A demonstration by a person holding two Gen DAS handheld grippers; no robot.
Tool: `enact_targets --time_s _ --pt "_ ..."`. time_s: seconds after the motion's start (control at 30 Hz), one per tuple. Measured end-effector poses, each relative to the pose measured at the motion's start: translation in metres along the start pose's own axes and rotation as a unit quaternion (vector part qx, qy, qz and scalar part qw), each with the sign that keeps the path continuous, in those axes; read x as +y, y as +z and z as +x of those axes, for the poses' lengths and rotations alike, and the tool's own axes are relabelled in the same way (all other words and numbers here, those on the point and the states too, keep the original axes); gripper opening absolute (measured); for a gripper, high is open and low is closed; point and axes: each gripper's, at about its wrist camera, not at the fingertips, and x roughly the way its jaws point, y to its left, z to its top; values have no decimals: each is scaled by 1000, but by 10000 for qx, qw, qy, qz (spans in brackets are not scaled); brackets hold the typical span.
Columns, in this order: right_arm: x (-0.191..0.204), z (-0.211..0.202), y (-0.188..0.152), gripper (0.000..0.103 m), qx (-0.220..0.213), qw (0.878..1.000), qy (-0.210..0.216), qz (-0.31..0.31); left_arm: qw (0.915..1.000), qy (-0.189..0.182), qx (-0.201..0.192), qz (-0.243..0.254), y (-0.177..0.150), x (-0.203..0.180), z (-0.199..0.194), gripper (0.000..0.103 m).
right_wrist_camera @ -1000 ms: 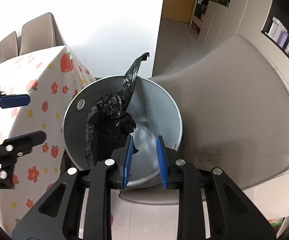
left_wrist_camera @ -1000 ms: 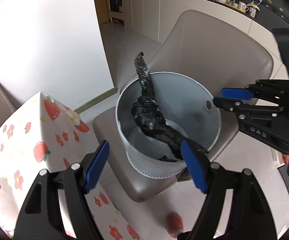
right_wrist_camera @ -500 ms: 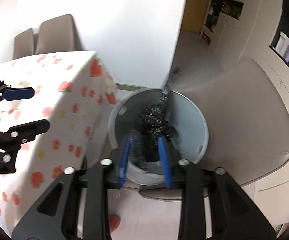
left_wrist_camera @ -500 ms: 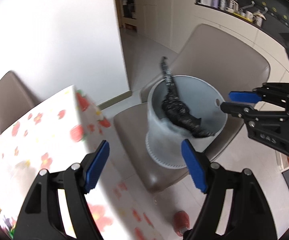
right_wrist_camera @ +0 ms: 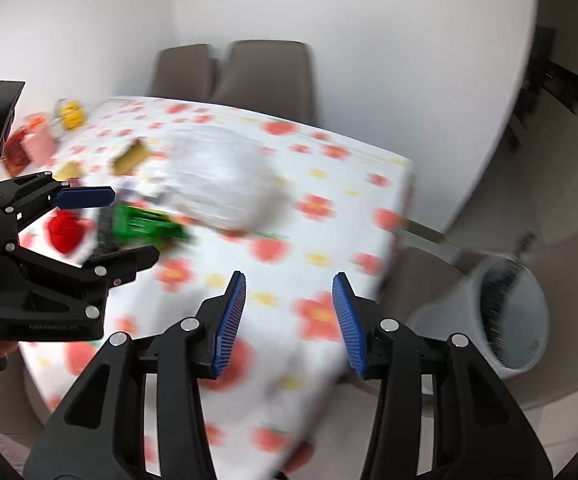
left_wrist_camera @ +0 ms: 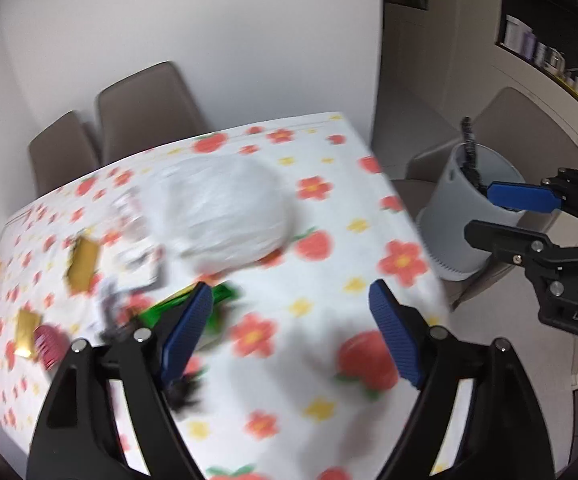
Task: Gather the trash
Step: 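Move both tools back over the table toward the red ball and can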
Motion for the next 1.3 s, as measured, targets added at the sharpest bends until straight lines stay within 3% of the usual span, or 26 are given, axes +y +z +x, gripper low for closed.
enact_targets --time_s 0.3,0.47,0.87,1.3 --pt "150 0 27 47 -207 9980 377 -460 9966 540 -51 -624 -73 138 -60 83" --pt "196 0 33 47 -164 9974 431 -560 9942 625 -10 -871 -89 175 -80 83" --pt "200 11 45 47 22 9961 488 -732 9886 606 76 -1376 -95 183 -83 83" --pt "234 40 59 46 141 9873 964 -1254 9738 1077 259 -1986 -119 219 -79 83"
